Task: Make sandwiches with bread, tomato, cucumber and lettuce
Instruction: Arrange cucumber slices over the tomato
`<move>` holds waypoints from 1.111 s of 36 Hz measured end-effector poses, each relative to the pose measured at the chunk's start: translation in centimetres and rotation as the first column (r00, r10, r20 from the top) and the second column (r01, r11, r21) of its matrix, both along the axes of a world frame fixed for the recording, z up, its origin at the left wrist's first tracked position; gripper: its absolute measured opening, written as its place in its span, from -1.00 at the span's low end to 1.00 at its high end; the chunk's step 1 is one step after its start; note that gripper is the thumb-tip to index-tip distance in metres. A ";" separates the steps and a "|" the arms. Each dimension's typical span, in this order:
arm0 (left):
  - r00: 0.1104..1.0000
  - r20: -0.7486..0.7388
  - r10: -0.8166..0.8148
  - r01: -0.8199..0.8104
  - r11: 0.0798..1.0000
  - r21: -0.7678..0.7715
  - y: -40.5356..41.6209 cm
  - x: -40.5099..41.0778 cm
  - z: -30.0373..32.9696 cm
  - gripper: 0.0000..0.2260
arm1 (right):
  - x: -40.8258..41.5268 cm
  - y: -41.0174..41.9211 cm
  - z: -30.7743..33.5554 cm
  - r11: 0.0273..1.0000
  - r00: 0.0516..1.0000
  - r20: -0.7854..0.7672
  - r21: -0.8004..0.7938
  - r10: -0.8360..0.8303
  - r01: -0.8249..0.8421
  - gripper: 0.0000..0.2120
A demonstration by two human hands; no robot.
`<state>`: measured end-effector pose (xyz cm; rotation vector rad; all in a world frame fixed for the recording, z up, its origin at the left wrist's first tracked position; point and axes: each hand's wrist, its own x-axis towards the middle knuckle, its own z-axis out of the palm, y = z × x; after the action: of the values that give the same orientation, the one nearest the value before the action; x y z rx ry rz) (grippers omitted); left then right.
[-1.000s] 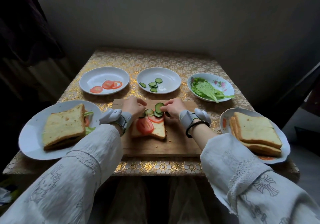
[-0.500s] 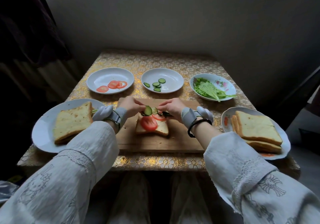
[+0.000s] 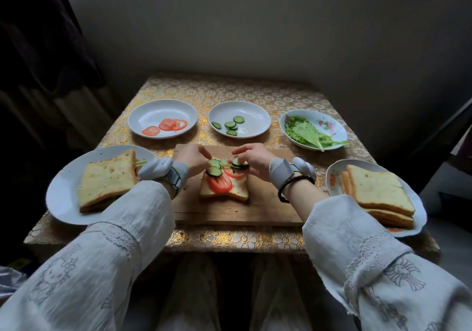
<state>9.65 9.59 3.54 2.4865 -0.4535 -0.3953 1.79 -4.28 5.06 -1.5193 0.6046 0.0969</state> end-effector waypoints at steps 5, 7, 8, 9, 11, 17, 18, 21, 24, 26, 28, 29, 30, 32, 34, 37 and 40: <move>0.989 -0.071 -0.132 0.120 0.981 -0.152 -0.9 -1.5 0.9 -0.74 | -0.1 0.2 0.4 0.991 0.994 0.087 0.123 -0.063 0.053 -0.60; 0.975 -0.150 -0.162 0.132 0.972 -0.194 -1.2 -1.7 1.0 -0.71 | -0.2 0.1 0.6 0.979 0.989 0.113 0.189 -0.097 0.074 -0.58; 0.969 -0.180 -0.167 0.128 0.970 -0.209 -1.3 -1.8 1.0 -0.70 | -0.3 0.1 0.6 0.975 0.987 0.120 0.206 -0.109 0.082 -0.58; 0.965 -0.202 -0.169 0.123 0.967 -0.223 -1.4 -1.9 1.1 -0.69 | -0.4 0.0 0.7 0.972 0.985 0.128 0.219 -0.118 0.088 -0.59; 0.959 -0.222 -0.177 0.118 0.960 -0.253 -1.5 -2.0 1.2 -0.68 | -0.5 -0.1 0.7 0.966 0.982 0.137 0.242 -0.132 0.096 -0.59; 0.959 -0.226 -0.173 0.102 0.951 -0.293 -1.5 -2.2 1.3 -0.70 | -0.6 -0.4 0.5 0.963 0.981 0.143 0.254 -0.133 0.093 -0.58; 0.960 -0.228 -0.160 0.086 0.949 -0.302 -1.6 -2.2 1.3 -0.69 | -0.6 -0.5 0.5 0.960 0.980 0.144 0.264 -0.135 0.093 -0.58; 0.964 -0.233 -0.129 0.052 0.949 -0.310 -1.7 -2.2 1.3 -0.68 | -0.6 -0.6 0.4 0.949 0.979 0.149 0.303 -0.135 0.085 -0.58; 0.965 -0.231 -0.120 0.050 0.957 -0.285 -1.7 -2.1 1.2 -0.71 | -0.6 -0.7 0.4 0.950 0.978 0.161 0.304 -0.130 0.076 -0.58; 0.971 -0.211 -0.114 0.055 0.962 -0.266 -1.6 -1.9 1.1 -0.72 | -0.6 -0.8 0.3 0.952 0.976 0.173 0.295 -0.136 0.080 -0.57; 0.975 -0.188 -0.122 0.072 0.965 -0.252 -1.5 -1.8 1.1 -0.72 | -0.7 -0.9 0.2 0.953 0.976 0.172 0.292 -0.136 0.082 -0.57; 0.975 -0.182 -0.131 0.084 0.965 -0.247 -1.5 -1.9 1.1 -0.72 | -0.7 -1.0 0.2 0.954 0.977 0.168 0.291 -0.132 0.079 -0.57; 0.973 -0.180 -0.141 0.095 0.965 -0.243 -1.5 -1.9 1.1 -0.72 | -0.7 -0.9 0.1 0.954 0.978 0.163 0.290 -0.128 0.077 -0.58; 0.973 -0.170 -0.157 0.117 0.968 -0.223 -1.6 -2.0 1.0 -0.72 | -0.8 -0.8 0.0 0.953 0.980 0.156 0.293 -0.122 0.072 -0.58; 0.976 -0.146 -0.161 0.134 0.975 -0.179 -1.6 -2.1 0.8 -0.73 | -0.8 -0.6 -0.2 0.952 0.979 0.160 0.297 -0.124 0.072 -0.58; 0.983 -0.111 -0.145 0.131 0.984 -0.124 -1.6 -2.0 0.3 -0.73 | -0.8 -0.6 -0.4 0.954 0.972 0.174 0.282 -0.158 0.105 -0.58; 0.987 -0.061 -0.146 0.141 0.987 -0.076 -1.6 -2.0 0.0 -0.74 | -1.0 -1.2 -0.5 0.961 0.968 0.164 0.235 -0.189 0.148 -0.58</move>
<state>7.62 7.94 3.54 2.3720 -0.6113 -0.5081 0.82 -5.48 4.60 -1.2398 0.5525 -0.1051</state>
